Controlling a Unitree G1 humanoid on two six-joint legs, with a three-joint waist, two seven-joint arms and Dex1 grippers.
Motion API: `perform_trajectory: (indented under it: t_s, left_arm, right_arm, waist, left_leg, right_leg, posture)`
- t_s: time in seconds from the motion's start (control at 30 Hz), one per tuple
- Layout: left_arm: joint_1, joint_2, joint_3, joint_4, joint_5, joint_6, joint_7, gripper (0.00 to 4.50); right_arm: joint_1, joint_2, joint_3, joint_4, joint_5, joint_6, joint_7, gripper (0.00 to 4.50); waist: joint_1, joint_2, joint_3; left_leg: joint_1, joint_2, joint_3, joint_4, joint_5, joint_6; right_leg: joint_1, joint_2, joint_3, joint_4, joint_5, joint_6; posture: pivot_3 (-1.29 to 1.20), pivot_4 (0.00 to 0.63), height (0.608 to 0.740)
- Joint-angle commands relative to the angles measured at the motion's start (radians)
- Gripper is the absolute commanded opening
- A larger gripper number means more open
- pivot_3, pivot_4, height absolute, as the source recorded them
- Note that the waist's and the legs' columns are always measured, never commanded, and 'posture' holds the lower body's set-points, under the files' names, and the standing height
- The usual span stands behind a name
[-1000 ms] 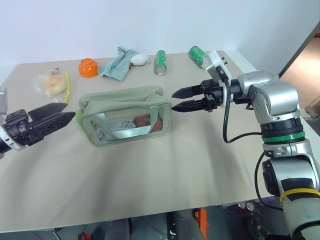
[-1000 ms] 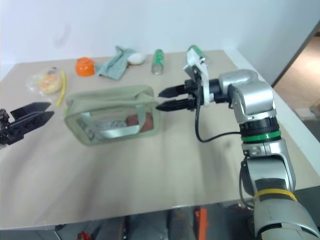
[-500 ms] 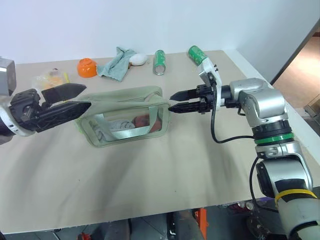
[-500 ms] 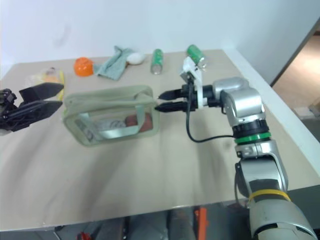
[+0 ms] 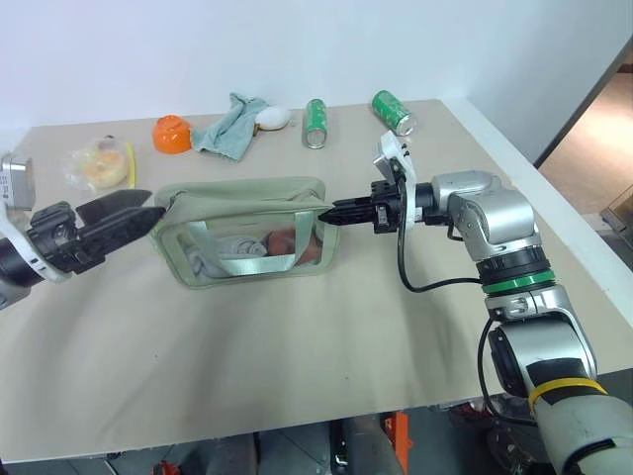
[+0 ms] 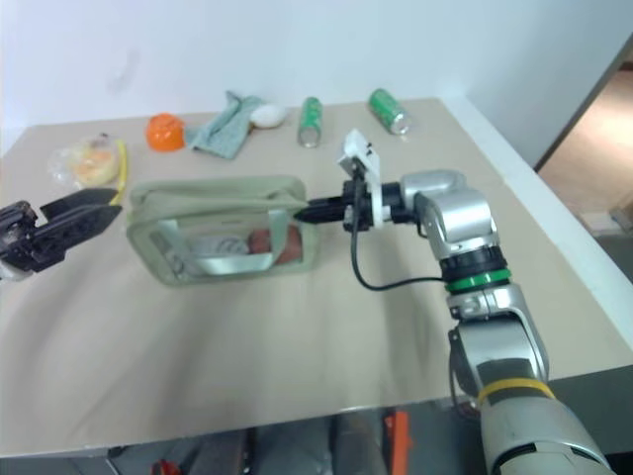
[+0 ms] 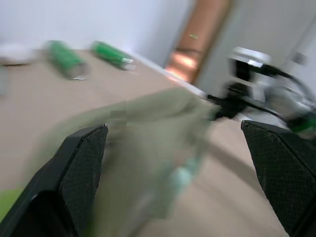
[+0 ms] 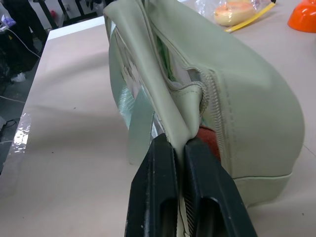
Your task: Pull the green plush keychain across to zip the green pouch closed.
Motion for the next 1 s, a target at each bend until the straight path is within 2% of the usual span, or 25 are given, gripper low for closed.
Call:
perform_trajectory:
  t_s: [0.03, 0.33, 0.87, 1.0]
  left_arm:
    - [0.037, -0.019, -0.008, 0.057, 0.111, -0.063, 0.047, 4.50]
    - [0.033, -0.073, -0.077, 0.208, 0.281, -0.114, 0.083, 4.50]
    - [-0.104, -0.199, -0.123, 0.332, 0.312, -0.070, 0.100, 4.50]
    - [-0.112, -0.224, -0.119, 0.328, 0.290, -0.057, 0.090, 3.31]
  right_arm:
    - [0.003, -0.004, -0.029, -0.046, 0.026, 0.006, -0.011, 0.04]
    - [0.038, -0.018, -0.014, -0.100, 0.038, 0.024, -0.009, 0.04]
    - [0.073, -0.032, -0.026, -0.168, 0.064, 0.061, -0.046, 0.04]
    - [0.074, -0.034, -0.026, -0.172, 0.066, 0.064, -0.053, 0.00]
  waist:
    - [0.000, 0.000, 0.000]
    - [0.001, -0.001, 0.000]
    - [0.001, -0.001, -0.001]
    - [0.001, -0.001, -0.001]
  left_leg:
    - [0.000, 0.000, 0.000, 0.000, 0.000, 0.000]
    - [0.000, 0.000, 0.001, 0.000, 0.000, 0.000]
    - [0.000, 0.000, 0.001, 0.000, 0.000, 0.000]
    - [0.000, 0.000, 0.001, 0.000, 0.000, 0.000]
  right_leg:
    - [0.000, 0.000, 0.000, 0.000, 0.000, 0.000]
    - [0.000, 0.000, 0.001, 0.000, 0.000, 0.001]
    - [0.000, 0.000, 0.001, 0.000, 0.001, 0.001]
    - [0.000, 0.000, 0.001, 0.000, 0.001, 0.001]
  posture:
    - [0.00, 0.150, 0.740]
    - [0.00, 0.150, 0.740]
    - [0.00, 0.150, 0.740]
    - [0.00, 0.150, 0.740]
